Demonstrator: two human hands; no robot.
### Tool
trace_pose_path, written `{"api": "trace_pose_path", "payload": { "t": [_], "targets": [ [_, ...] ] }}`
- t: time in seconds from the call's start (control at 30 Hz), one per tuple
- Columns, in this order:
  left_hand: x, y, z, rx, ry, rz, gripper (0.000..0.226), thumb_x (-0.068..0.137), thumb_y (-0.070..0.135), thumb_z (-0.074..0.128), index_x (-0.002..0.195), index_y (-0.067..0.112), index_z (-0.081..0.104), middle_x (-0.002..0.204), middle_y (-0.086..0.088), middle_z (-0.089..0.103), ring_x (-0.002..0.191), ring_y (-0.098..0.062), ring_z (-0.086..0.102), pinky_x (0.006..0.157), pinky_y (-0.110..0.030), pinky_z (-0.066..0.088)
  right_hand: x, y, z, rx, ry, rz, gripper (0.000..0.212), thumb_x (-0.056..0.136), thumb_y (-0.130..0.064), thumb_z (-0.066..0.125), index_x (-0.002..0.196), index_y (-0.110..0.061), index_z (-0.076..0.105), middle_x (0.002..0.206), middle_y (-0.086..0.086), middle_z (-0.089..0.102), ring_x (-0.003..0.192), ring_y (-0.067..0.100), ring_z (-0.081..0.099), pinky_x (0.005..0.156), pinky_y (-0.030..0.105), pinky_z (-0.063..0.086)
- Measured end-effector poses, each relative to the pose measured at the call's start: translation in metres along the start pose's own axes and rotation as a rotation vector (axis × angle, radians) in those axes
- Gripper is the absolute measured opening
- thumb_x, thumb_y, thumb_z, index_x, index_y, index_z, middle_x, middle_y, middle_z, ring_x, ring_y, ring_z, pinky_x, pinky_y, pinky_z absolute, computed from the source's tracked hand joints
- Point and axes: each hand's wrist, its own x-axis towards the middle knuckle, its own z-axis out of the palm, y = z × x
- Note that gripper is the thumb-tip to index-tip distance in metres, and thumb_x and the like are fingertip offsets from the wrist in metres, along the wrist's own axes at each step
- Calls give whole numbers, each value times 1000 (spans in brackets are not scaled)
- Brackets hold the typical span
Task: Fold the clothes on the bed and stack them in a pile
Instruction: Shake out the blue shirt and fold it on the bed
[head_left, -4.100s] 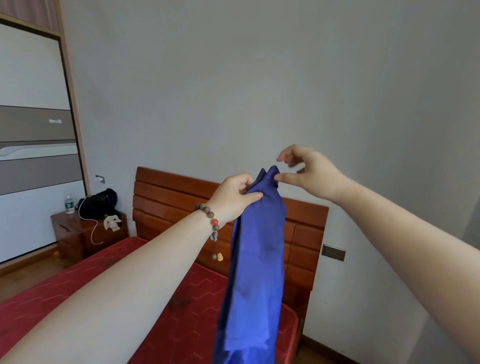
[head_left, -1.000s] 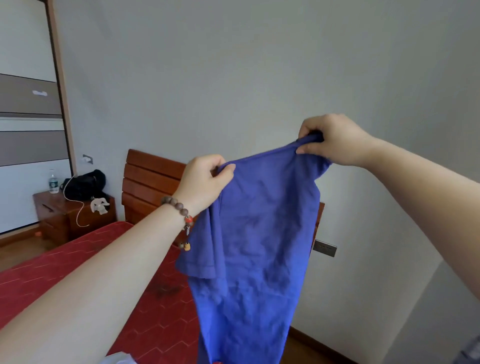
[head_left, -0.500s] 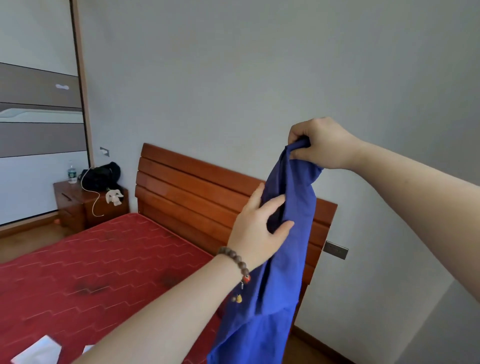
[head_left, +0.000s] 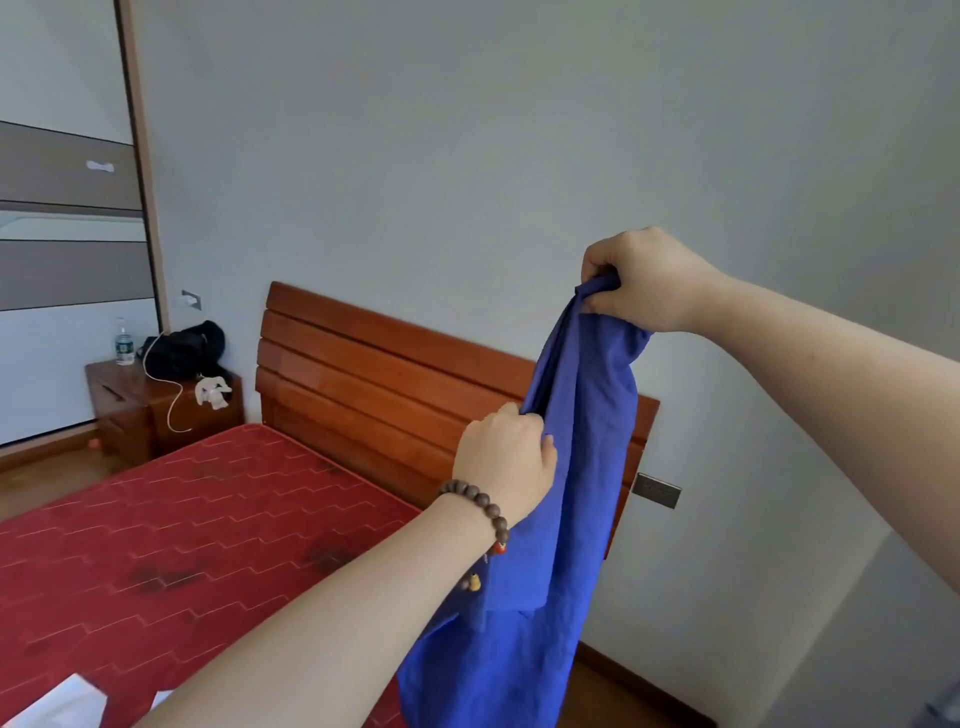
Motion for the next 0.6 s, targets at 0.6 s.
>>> {"api": "trace_pose_path", "payload": {
  "t": [0.6],
  "targets": [
    [15, -116, -60, -329, 9, 54, 29, 82, 24, 76, 60, 23, 57, 51, 20, 51, 54, 1, 48, 53, -13, 31, -5, 11, 0, 138, -47, -73, 13, 80, -13, 76, 82, -12, 64, 76, -4, 62, 72, 18, 56, 63, 18, 42]
  ]
}}
